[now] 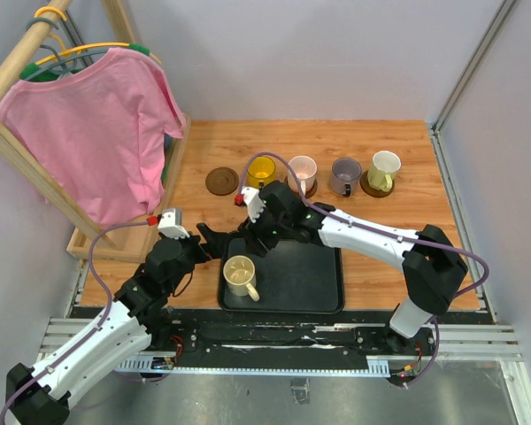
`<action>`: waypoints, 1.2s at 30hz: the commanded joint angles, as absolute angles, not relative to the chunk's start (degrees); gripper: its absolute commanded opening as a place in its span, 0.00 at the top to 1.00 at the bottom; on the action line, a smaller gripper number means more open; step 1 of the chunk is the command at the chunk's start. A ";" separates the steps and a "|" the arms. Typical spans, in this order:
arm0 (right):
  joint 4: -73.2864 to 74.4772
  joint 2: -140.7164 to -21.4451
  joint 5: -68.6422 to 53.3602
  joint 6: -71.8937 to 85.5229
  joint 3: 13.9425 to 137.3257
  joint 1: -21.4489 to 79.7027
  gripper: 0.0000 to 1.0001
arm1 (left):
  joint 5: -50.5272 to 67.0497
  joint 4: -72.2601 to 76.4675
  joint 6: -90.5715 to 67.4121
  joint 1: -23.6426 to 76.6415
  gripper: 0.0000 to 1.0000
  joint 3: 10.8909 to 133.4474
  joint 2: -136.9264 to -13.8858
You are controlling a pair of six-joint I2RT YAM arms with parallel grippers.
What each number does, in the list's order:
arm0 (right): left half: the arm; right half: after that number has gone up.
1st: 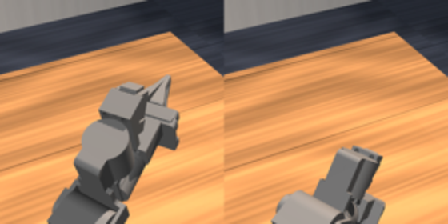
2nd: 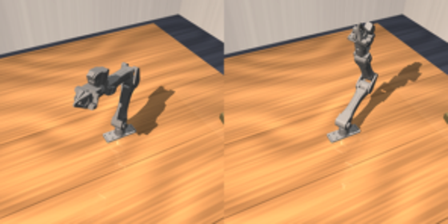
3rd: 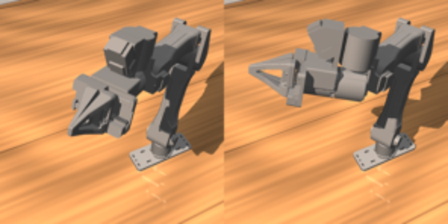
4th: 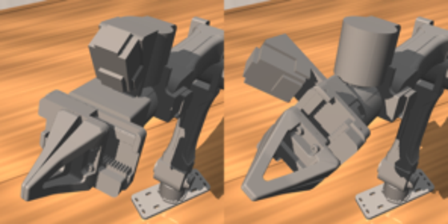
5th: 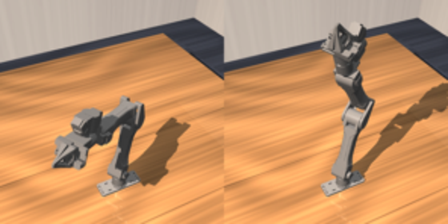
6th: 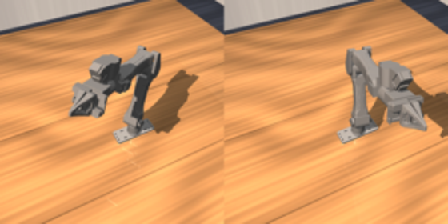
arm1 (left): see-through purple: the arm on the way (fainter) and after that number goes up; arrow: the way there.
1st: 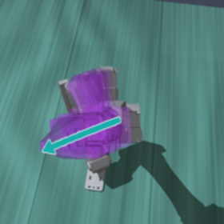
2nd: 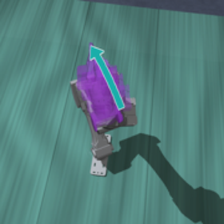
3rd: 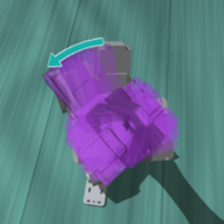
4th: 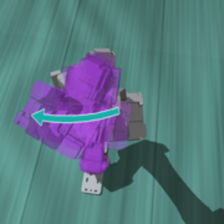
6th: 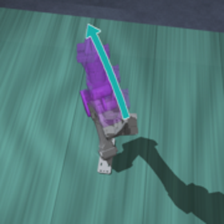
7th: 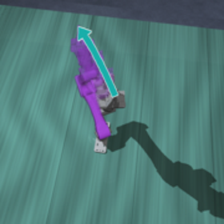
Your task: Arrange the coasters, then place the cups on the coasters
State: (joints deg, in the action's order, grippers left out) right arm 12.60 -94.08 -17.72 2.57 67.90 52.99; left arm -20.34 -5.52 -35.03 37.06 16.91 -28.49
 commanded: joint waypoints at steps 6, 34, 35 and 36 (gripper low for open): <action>19.13 -97.05 -22.70 -4.28 72.29 56.25 0.38 | -24.43 -3.89 -35.96 37.62 0.00 18.65 -31.19; 20.40 -104.97 -3.23 3.45 77.54 61.08 0.83 | -27.92 -3.78 -35.25 37.62 0.00 17.55 -30.43; 20.46 -104.57 -1.71 4.38 77.21 61.08 0.88 | -27.61 -3.54 -34.92 37.62 0.00 17.57 -30.53; 20.41 -104.14 -0.04 5.35 76.93 61.08 0.91 | -27.23 -3.17 -34.27 37.62 0.00 17.58 -30.65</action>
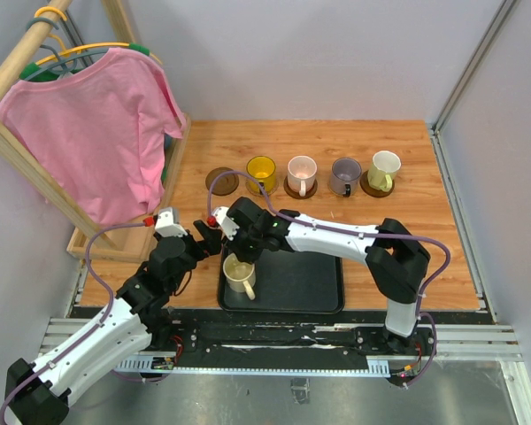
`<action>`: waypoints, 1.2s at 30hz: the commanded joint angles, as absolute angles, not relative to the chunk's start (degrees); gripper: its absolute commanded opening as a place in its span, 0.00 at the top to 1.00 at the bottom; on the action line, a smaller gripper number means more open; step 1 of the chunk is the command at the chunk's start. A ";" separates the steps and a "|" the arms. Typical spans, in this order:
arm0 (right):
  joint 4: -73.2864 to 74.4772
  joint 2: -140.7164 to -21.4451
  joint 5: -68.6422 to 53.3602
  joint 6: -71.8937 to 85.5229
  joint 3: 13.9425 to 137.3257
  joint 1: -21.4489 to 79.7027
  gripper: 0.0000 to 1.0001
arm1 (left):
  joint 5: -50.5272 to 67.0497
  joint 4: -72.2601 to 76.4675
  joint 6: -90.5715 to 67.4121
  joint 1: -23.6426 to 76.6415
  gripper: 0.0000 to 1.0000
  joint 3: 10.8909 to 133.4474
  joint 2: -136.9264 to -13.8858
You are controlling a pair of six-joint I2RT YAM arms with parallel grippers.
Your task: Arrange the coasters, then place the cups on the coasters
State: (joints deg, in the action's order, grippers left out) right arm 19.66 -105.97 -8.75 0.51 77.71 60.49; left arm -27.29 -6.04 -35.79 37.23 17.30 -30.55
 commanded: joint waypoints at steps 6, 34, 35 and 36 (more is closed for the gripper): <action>21.84 -101.39 10.99 12.34 75.05 60.67 0.99 | -25.71 -0.68 -31.68 37.62 0.00 17.48 -31.48; 28.77 -94.17 13.35 26.44 70.77 51.64 0.69 | 19.11 15.25 -12.71 37.62 0.00 20.11 -50.01; 29.06 -93.87 13.35 26.52 70.66 51.61 0.66 | 20.04 14.43 -12.29 37.62 0.00 20.76 -51.01; 29.22 -93.53 13.50 26.66 70.53 51.59 0.62 | 20.73 13.77 -11.96 37.66 0.00 21.20 -51.71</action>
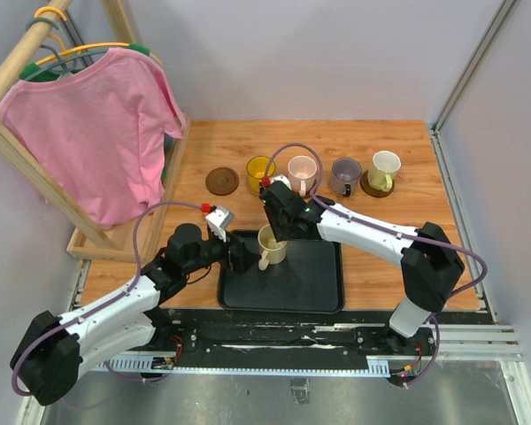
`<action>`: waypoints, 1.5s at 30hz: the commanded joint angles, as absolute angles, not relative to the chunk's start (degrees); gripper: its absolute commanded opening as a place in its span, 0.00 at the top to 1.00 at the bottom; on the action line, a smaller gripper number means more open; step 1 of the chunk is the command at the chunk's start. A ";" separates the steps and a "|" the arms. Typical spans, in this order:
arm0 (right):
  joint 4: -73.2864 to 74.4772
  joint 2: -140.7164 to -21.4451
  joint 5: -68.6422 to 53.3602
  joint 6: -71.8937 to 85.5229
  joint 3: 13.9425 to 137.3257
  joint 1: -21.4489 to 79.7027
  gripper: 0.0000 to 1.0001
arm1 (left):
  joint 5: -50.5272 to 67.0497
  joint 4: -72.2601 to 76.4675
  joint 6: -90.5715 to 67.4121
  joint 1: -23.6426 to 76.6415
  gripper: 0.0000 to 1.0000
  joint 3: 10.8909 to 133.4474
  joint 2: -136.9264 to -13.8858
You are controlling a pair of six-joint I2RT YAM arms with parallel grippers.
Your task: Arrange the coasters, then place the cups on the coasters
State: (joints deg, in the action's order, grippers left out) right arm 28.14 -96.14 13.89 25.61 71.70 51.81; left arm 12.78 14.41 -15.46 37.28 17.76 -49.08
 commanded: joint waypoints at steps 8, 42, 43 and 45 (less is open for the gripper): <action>29.88 -87.86 17.39 26.63 69.32 51.59 0.49 | 21.75 13.07 -12.36 38.10 0.00 22.26 -51.36; 18.21 -61.43 42.01 24.09 51.97 51.51 0.27 | -2.82 -2.24 -11.36 48.05 0.18 39.49 -76.48; 18.01 -61.42 41.97 24.01 51.90 51.50 0.26 | -3.29 -2.73 -11.60 48.20 0.21 39.93 -76.97; 17.60 -61.47 41.83 24.02 51.57 51.51 0.26 | -3.88 -3.63 -11.92 48.33 0.26 40.60 -77.90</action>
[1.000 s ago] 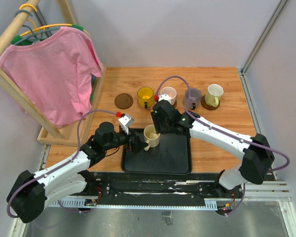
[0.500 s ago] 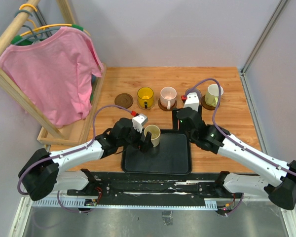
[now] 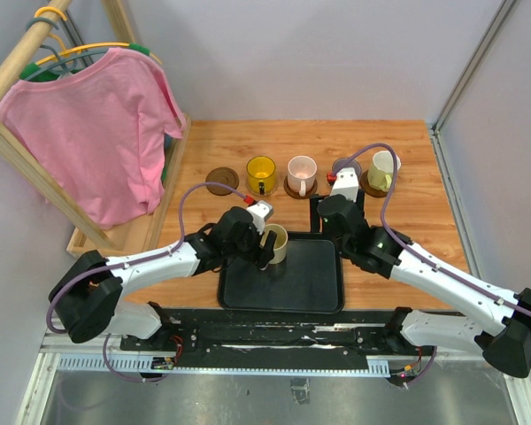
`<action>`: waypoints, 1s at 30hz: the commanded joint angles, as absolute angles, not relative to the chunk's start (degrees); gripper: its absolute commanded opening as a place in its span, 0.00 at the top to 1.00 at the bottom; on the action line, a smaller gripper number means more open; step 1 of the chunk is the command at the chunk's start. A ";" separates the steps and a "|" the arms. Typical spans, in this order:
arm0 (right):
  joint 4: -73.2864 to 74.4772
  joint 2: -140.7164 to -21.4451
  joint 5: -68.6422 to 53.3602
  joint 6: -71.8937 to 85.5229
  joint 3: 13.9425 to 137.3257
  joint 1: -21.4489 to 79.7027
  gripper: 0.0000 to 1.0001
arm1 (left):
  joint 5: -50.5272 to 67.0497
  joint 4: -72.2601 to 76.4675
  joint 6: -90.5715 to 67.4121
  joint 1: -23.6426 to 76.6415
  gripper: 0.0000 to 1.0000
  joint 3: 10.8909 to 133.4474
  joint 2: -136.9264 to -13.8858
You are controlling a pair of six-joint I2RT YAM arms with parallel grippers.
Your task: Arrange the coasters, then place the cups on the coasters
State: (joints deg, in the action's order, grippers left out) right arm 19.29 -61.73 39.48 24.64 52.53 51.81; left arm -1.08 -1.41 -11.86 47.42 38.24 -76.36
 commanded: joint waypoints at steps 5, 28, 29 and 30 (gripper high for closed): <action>17.16 -61.74 41.66 23.99 51.09 51.50 0.26 | -3.99 -5.26 -12.41 48.93 0.26 41.95 -80.04; 16.71 -63.04 38.14 25.79 50.35 51.50 0.25 | -3.61 -4.68 -13.51 50.79 0.97 40.90 -81.90; 16.72 -62.98 38.07 25.85 50.36 51.50 0.25 | -3.51 -4.67 -13.68 50.88 0.99 40.69 -81.68; 16.75 -62.92 37.99 25.90 50.31 51.50 0.25 | -3.52 -4.61 -13.71 50.96 0.99 40.47 -81.27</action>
State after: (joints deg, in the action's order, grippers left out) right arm 17.39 -62.70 38.37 24.38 51.00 51.81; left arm -4.29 -6.15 -13.52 50.39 40.60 -82.43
